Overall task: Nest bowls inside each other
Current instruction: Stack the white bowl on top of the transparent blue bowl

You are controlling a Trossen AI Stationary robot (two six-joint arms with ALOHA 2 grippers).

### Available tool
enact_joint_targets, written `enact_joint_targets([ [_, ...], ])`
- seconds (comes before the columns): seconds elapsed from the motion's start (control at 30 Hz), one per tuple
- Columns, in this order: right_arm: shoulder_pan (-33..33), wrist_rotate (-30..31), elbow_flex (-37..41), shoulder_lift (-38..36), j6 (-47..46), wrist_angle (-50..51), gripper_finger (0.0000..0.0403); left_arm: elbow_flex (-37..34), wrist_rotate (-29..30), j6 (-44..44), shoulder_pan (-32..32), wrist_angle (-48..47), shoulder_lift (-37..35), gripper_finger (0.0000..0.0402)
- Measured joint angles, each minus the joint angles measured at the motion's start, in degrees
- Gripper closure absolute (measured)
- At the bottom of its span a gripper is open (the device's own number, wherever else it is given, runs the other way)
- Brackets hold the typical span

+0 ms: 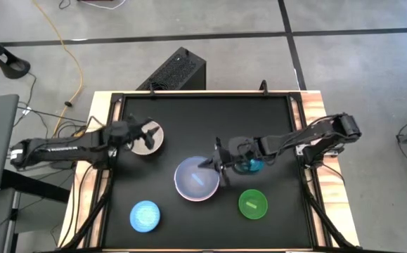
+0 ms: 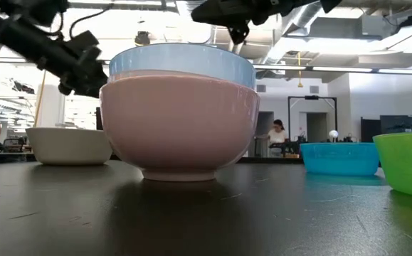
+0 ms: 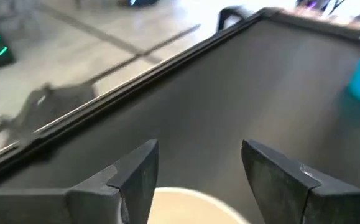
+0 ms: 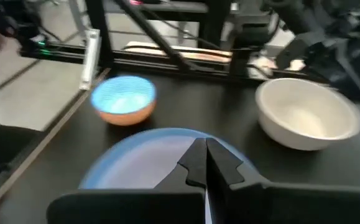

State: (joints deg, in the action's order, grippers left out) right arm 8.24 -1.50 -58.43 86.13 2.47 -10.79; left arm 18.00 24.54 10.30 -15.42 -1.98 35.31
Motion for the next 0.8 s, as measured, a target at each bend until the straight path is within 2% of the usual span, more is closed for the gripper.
enact_joint_targets([
  [0.23, -4.46, 0.02, 0.00, -3.37, 0.62, 6.29, 0.0387, 19.25, -4.42, -6.04, -15.85, -23.65, 16.27, 0.0202],
  [0.37, -5.54, 0.04, 0.04, -3.37, 0.87, 8.27, 0.0386, 29.68, -12.67, -11.30, -23.70, -37.15, 27.00, 0.0205],
  [0.43, -5.79, 0.02, 0.20, -3.37, 2.30, 8.15, 0.0386, 33.13, -16.86, -14.52, -27.36, -40.28, 31.71, 0.0205],
  [0.6, -5.59, 0.02, 0.61, -3.37, 3.42, 13.30, 0.0386, 36.22, -23.22, -21.43, -35.72, -45.57, 41.84, 0.0205],
  [0.7, -5.19, 0.00, 0.61, -3.37, 3.53, 17.39, 0.0386, 36.27, -25.15, -24.26, -39.65, -46.93, 46.10, 0.0205],
  [0.8, -4.79, 0.02, 0.63, -3.37, 3.63, 19.96, 0.0386, 36.29, -29.63, -25.73, -42.41, -48.44, 48.83, 0.0205],
])
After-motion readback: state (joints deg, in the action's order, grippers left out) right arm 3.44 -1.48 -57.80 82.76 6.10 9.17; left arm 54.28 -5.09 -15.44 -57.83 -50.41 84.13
